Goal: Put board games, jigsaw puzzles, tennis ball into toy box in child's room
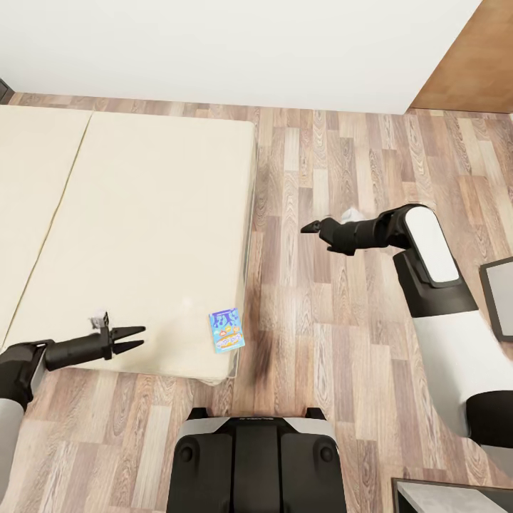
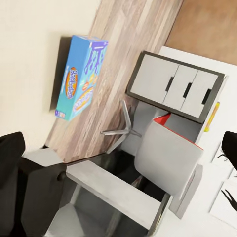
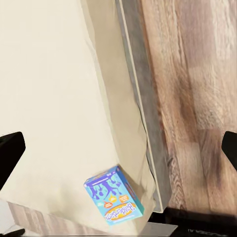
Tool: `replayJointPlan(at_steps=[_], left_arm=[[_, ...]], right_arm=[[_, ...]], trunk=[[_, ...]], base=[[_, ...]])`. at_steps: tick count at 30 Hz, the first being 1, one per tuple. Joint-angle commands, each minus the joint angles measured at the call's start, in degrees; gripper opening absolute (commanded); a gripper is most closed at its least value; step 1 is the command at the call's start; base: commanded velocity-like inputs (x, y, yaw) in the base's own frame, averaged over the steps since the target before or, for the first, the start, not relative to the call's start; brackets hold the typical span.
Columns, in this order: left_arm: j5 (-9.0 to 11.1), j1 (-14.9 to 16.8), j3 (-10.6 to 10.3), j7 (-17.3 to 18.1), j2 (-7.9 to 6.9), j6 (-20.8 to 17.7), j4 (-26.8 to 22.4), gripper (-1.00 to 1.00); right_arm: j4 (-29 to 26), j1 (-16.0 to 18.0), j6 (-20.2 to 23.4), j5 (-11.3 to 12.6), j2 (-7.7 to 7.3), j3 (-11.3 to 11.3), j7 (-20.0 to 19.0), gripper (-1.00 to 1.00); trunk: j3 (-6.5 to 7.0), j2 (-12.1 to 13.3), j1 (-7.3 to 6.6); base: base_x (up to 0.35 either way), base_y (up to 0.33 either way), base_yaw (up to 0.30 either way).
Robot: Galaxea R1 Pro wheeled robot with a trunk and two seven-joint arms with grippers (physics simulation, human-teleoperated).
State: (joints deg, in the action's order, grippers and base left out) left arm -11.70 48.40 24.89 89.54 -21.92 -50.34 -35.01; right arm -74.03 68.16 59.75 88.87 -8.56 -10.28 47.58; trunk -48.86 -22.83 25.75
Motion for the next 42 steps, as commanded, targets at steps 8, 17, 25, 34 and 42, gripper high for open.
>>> replayJointPlan(at_steps=[8, 17, 25, 34, 42], left_arm=[[-0.5, -4.3, 0.4, 0.5, -0.68, -3.9, -7.4, 1.0], [1.5, -6.7, 0.5, 0.5, -0.67, -4.9, -11.3, 1.0], [3.5, -7.8, 0.5, 0.5, -0.33, -5.1, -11.9, 1.0], [3.8, -7.9, 0.4, 0.5, -0.25, -5.1, -11.9, 1.0], [3.8, -7.9, 0.3, 0.5, -0.22, -5.1, -11.9, 1.0]], right_arm=[[-0.1, -1.7, 0.1, 0.4, -0.34, 0.2, 0.6, 1.0], [-0.1, -2.0, 0.0, 0.4, -0.42, 0.3, 0.6, 1.0], [-0.1, -2.1, 0.0, 0.4, -0.56, 0.2, 0.6, 1.0], [-0.1, -2.1, 0.0, 0.4, -0.58, 0.2, 0.6, 1.0], [-0.1, -2.1, 0.0, 0.4, -0.65, 0.2, 0.6, 1.0]], trunk=[[-0.06, -0.1, 0.04], [0.24, -0.1, 0.04], [0.94, -0.1, 0.04], [1.78, -0.1, 0.04], [2.54, -0.1, 0.04]], base=[[0.0, 0.0, 0.0], [0.0, 0.0, 0.0], [0.0, 0.0, 0.0], [0.0, 0.0, 0.0], [0.0, 0.0, 0.0]])
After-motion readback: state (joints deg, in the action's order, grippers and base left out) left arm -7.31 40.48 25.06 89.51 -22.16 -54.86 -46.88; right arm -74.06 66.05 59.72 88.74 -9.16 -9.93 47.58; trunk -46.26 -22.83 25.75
